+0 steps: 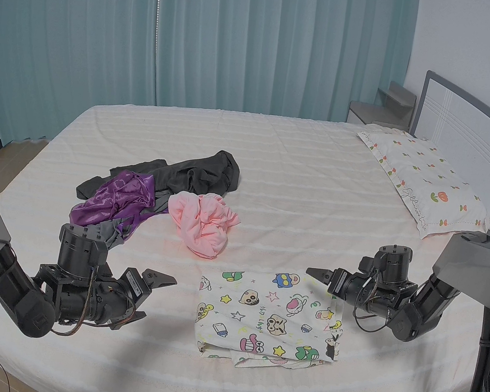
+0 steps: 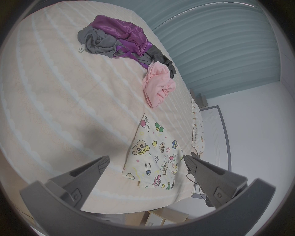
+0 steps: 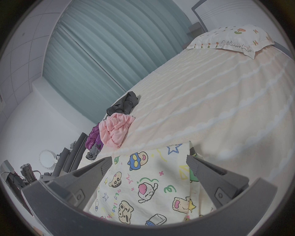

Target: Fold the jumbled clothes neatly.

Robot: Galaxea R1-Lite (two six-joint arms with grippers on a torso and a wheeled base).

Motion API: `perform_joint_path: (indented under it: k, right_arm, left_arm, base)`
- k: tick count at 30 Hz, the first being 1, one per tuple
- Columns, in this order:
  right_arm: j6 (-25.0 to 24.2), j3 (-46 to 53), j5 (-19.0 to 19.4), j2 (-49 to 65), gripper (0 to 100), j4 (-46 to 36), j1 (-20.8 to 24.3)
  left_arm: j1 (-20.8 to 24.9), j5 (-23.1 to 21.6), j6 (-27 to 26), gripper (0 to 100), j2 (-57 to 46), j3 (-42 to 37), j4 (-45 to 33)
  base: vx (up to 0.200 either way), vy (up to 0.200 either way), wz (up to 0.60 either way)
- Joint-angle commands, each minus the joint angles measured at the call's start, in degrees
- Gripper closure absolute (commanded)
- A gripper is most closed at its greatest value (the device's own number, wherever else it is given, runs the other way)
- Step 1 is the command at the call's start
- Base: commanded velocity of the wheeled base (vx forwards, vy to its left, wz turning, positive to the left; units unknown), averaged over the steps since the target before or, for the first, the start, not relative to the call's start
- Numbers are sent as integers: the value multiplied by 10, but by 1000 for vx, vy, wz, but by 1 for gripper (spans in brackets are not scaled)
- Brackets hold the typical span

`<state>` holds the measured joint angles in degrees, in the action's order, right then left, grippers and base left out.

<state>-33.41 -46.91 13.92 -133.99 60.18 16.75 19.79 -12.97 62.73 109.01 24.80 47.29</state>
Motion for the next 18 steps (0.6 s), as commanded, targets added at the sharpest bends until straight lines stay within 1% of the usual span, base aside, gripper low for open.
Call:
perform_joint_path:
  k: [1, 18]
  right_arm:
    - [0, -4, 0, -13, 0, 0, 0]
    - [3, -13, -3, -46, 0, 3, -8]
  left_arm:
    - [0, 1, 0, 0, 5, 0, 0]
    - [0, 4, -2, 0, 21, 1, 1]
  base:
    - [0, 0, 0]
    - [0, 0, 0]
